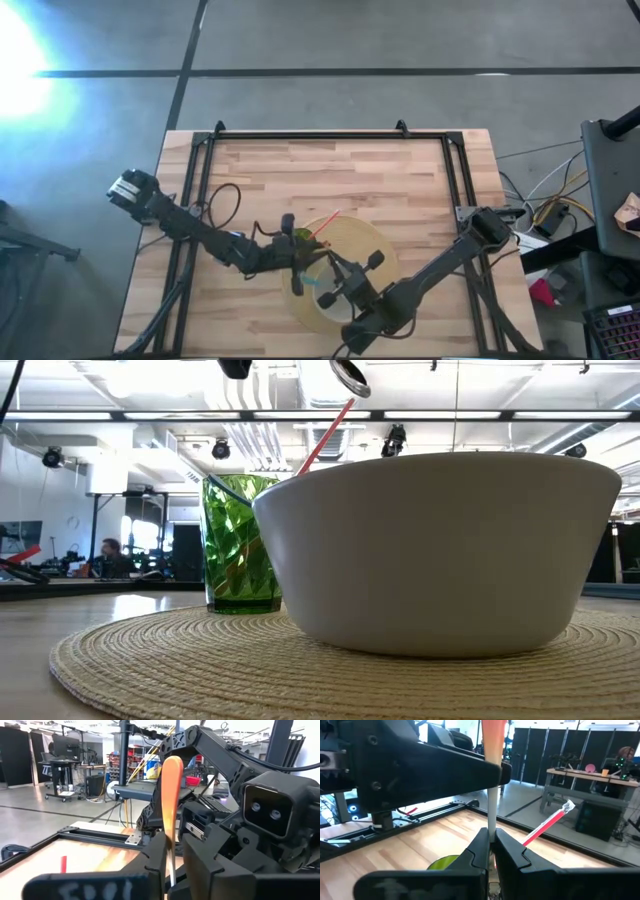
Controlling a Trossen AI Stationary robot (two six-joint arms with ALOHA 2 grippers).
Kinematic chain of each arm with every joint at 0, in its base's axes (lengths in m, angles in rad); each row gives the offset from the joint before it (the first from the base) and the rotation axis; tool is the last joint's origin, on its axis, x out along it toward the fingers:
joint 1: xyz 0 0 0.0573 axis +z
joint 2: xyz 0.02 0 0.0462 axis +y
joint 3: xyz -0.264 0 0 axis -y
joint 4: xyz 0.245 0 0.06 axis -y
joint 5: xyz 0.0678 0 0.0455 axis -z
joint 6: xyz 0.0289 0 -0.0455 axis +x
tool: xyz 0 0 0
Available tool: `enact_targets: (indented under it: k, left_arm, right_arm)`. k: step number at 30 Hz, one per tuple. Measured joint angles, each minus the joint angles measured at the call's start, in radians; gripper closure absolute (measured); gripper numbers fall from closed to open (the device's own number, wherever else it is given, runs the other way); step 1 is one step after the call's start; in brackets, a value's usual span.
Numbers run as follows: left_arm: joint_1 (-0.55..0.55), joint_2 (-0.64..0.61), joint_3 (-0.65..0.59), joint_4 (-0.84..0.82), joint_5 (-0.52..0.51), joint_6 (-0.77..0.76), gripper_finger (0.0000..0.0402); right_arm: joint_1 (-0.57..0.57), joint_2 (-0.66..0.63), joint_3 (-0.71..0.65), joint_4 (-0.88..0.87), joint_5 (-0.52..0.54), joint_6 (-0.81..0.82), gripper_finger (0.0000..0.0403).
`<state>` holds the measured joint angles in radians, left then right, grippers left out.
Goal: Pick & Place Utensil
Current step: Put the orange spoon into the white bowl on the brown mat
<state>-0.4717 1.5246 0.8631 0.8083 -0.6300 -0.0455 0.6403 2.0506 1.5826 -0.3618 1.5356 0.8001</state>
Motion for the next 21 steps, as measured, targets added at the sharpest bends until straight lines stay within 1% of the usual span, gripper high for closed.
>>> enact_targets:
  k: [7,18,21]
  left_arm:
    - [0.001,0.000,0.000,-0.001,0.002,0.021,0.0394]
    - [-0.001,0.000,0.000,-0.002,0.012,0.022,0.0399]
    - [-0.003,0.000,0.000,-0.004,0.011,0.024,0.0400]
  right_arm:
    - [0.000,0.000,0.000,0.002,-0.004,-0.019,0.0390]
    - [0.003,0.000,0.000,0.004,-0.004,-0.070,0.0390]
    - [0.003,-0.003,0.000,0.004,-0.031,-0.113,0.0390]
